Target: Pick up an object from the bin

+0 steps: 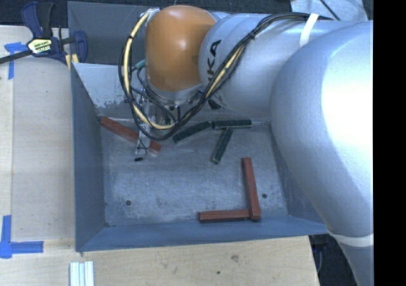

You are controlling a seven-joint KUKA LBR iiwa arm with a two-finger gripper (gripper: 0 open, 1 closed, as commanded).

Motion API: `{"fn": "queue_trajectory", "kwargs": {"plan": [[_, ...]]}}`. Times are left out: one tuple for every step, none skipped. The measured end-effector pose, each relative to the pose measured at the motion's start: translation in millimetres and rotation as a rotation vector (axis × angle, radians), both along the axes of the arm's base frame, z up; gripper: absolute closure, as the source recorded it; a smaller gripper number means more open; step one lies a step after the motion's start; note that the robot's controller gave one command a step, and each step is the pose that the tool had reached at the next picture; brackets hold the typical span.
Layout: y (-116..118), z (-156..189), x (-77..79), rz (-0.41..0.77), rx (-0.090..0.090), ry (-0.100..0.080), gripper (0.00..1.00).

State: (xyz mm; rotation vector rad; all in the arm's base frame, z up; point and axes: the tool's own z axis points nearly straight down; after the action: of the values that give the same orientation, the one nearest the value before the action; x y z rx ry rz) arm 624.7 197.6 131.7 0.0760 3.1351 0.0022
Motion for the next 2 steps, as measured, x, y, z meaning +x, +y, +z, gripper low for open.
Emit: {"fn": "queue_trajectory", "kwargs": {"plan": [[-15.5,-61.1,2.1,-0.173,0.000,0.006,0.00],[33.5,-61.2,-4.0,-0.193,-0.001,0.003,1.00]]}}
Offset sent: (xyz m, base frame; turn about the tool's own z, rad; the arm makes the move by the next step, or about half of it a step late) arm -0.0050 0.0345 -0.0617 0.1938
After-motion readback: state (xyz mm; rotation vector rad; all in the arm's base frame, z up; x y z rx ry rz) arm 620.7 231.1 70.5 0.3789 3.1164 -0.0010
